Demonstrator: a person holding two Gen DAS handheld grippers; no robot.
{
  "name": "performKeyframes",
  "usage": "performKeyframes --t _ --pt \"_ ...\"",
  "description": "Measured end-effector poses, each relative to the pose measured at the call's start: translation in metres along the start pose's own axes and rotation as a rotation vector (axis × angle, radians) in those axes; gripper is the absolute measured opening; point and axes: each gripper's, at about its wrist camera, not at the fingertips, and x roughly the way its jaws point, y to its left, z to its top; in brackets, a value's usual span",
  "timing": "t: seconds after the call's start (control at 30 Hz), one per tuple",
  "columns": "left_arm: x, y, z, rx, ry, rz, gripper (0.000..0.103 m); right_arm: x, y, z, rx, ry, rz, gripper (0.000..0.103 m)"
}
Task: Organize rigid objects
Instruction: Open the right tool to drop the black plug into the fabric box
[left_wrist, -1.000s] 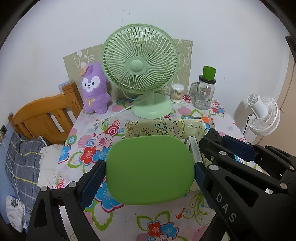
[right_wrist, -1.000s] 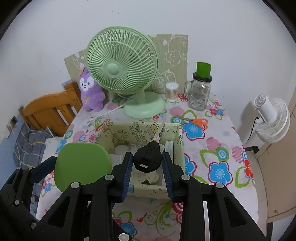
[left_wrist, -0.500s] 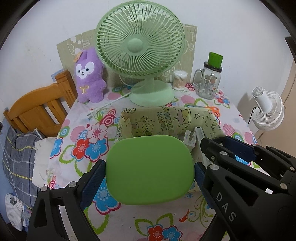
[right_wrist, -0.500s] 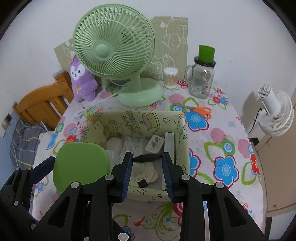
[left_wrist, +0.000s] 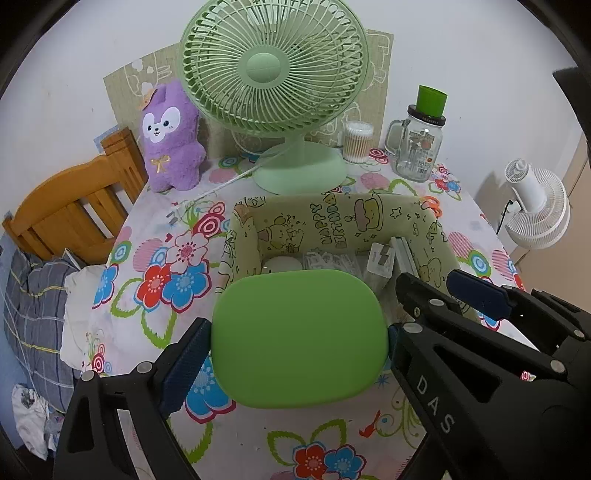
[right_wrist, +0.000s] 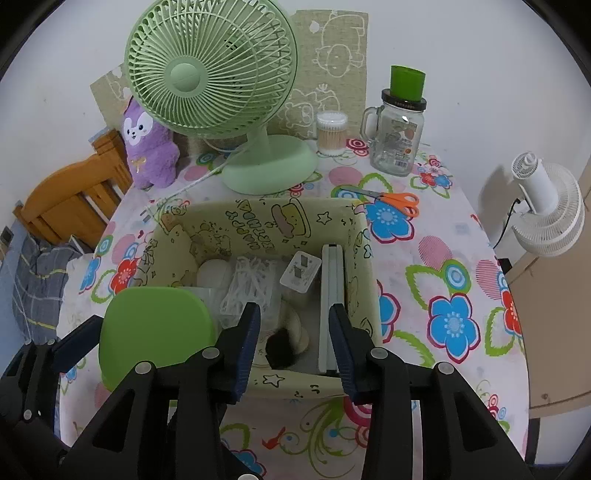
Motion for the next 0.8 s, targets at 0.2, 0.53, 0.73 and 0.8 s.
performKeyframes --t 0.2,0.53,0.73,0.8 --pt "-0.004 -0.004 0.009 0.014 -0.021 -0.007 0.095 -0.007 -0.006 0.008 0.023 -0.028 -0.026 0.054" --pt "-0.002 -0.014 0.027 0.018 -0.044 -0.044 0.095 -0.013 -0.015 0.025 0.034 -0.051 -0.084 0.058" --pt "0.007 -0.021 0.034 0.008 -0.027 -0.051 0.095 -0.005 -0.024 0.033 0.03 -0.031 -0.124 0.063" --pt "0.011 -0.023 0.035 0.006 -0.016 -0.053 0.095 0.0 -0.027 0.035 0.028 -0.018 -0.124 0.063"
